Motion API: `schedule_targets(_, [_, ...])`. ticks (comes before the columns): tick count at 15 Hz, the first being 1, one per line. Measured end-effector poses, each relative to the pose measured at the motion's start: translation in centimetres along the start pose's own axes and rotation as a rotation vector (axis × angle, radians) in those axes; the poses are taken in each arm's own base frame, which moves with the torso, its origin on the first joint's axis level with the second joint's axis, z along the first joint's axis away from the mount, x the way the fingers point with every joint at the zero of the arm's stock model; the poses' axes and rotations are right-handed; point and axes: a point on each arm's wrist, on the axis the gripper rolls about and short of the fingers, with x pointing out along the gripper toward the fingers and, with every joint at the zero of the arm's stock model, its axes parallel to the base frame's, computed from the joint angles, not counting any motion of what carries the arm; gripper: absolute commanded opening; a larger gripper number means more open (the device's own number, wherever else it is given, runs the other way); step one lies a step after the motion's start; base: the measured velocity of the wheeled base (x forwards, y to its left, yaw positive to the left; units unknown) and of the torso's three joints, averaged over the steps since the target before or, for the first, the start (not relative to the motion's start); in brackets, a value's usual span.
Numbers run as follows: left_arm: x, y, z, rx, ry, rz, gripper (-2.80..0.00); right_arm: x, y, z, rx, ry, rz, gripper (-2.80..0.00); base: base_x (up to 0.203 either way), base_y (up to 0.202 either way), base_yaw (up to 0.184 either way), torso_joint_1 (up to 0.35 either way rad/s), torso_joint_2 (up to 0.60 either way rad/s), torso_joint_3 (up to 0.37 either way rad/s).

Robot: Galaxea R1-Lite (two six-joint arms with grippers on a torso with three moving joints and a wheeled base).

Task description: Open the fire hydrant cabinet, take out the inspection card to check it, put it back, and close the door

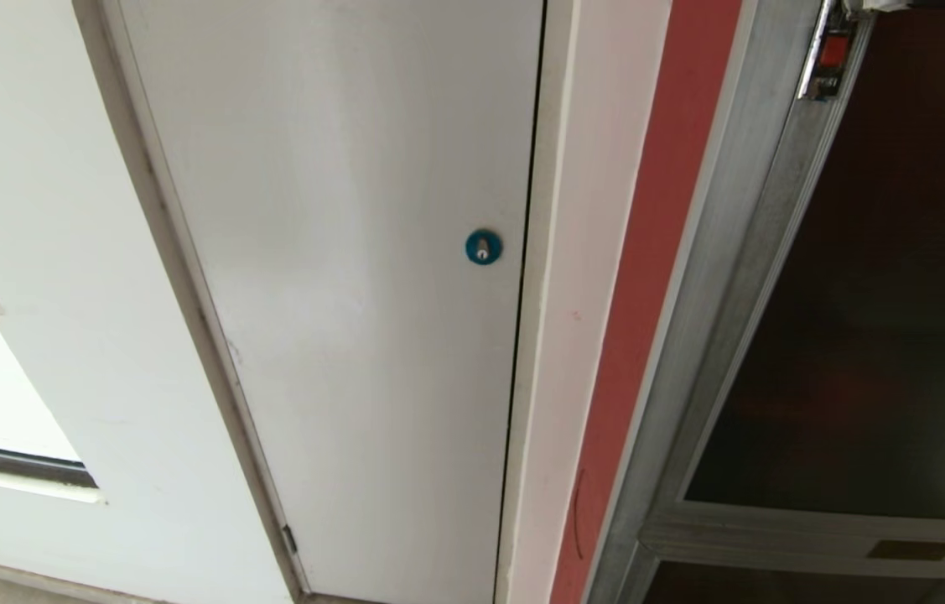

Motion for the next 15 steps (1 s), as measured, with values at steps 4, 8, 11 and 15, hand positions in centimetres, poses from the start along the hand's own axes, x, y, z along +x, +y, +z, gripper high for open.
schedule_targets(4, [0.0,0.0,0.0,0.000,0.000,0.000,-2.80,0.4,-0.1,-0.5,0.000,0.023,-0.005,-2.80,0.000,0.000,0.000,0.000,0.00,0.000])
schedule_targets(8, [0.0,0.0,0.0,0.000,0.000,0.000,-2.80,0.7,-0.1,-0.7,0.000,0.032,-0.006,-2.80,0.000,0.000,0.000,0.000,0.00,0.000])
schedule_targets(11, [0.0,0.0,0.0,0.001,0.000,0.000,-2.80,1.0,-0.1,-0.8,-0.001,0.041,-0.008,-2.80,0.000,0.000,0.000,0.000,0.00,0.000])
schedule_targets(15, [0.0,0.0,0.0,0.000,0.000,-0.001,-2.80,1.5,-0.1,-0.8,-0.005,0.029,-0.008,-2.80,0.000,0.000,0.000,0.000,0.00,0.000])
